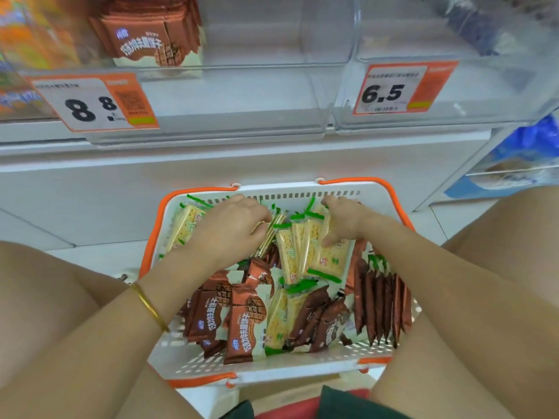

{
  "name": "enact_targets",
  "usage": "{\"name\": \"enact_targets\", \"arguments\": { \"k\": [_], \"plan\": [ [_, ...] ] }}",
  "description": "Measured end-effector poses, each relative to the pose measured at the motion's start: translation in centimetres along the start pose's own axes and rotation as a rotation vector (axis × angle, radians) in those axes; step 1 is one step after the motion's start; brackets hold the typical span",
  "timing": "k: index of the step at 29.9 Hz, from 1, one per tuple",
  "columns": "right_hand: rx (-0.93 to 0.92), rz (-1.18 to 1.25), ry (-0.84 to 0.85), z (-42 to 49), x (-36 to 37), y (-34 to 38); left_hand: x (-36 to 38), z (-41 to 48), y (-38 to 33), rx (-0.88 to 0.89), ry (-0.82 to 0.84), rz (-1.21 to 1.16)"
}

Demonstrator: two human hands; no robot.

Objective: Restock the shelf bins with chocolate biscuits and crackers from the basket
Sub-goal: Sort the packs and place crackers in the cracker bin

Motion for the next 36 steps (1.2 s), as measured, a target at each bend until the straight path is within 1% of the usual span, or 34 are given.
{"name": "enact_targets", "arguments": {
  "k": [4,6,9,11,13,14,17,21,23,26,27,29,31,32,33,34,36],
  "plan": [
    [-0.06,0.049,-0.02,-1.2,-1.8,0.7,0.7,0.3,-0.3,-0.012,0.052,-0.075],
    [-0.075,0.236,0.043,-2.2,-3.1,1.0,0.8,0.5,-0.6,-0.042,0.06,-0.167],
    [-0.087,0.649,0.195,-4.5,-4.9,1.5,1.3,0.7,-1.0,-0.137,0.107,-0.441],
    [-0.094,0.807,0.228,-5.6,-5.9,1.6,1.0,1.0,-1.1,-0.197,0.098,-0.667],
    [-0.096,0.914,0.261,-6.6,-6.9,1.4,-0.6,1.3,-1.0,-0.265,0.032,-0.818],
    [-0.103,0.974,0.301,-7.2,-7.3,1.2,-1.7,1.5,-0.9,-0.268,0.006,-0.831],
    [-0.17,1.142,0.41,-9.3,-9.0,0.8,-5.3,1.9,-1.2,-0.224,-0.007,-0.767],
    [-0.305,1.194,0.451,-12.5,-11.8,0.6,-9.3,1.7,-2.2,-0.192,-0.01,-0.729],
    [-0.349,1.166,0.41,-14.1,-13.3,0.6,-11.1,1.7,-3.0,-0.175,-0.018,-0.725],
    [-0.401,1.153,0.275,-16.3,-16.3,0.1,-13.9,2.1,-4.6,-0.139,-0.071,-0.736],
    [-0.42,1.164,0.225,-16.8,-17.7,-0.3,-15.0,2.5,-5.1,-0.127,-0.121,-0.75],
    [-0.433,1.199,0.098,-17.4,-20.8,-1.5,-17.7,3.7,-5.6,-0.135,-0.297,-0.782],
    [-0.383,1.274,-0.065,-17.0,-24.4,-3.3,-20.3,5.2,-5.2,-0.175,-0.512,-0.769],
    [-0.339,1.32,-0.147,-16.3,-26.1,-4.4,-21.3,6.1,-5.0,-0.184,-0.584,-0.718],
    [-0.289,1.363,-0.216,-15.4,-27.6,-5.5,-22.1,7.2,-5.0,-0.179,-0.618,-0.641],
    [-0.236,1.39,-0.266,-14.2,-28.9,-6.5,-22.6,8.4,-5.0,-0.165,-0.618,-0.552],
    [-0.126,1.391,-0.319,-11.1,-30.6,-7.9,-22.8,10.9,-4.9,-0.14,-0.553,-0.365]
  ]
}}
Point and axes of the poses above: each hand's wrist, its own z-axis towards the middle knuckle, its own x-axis out of the palm, y = z × x, the point moved 7 cm from there along z, towards the middle knuckle, and after that the axes turned 15 degrees about x, right-handed, at the moved point
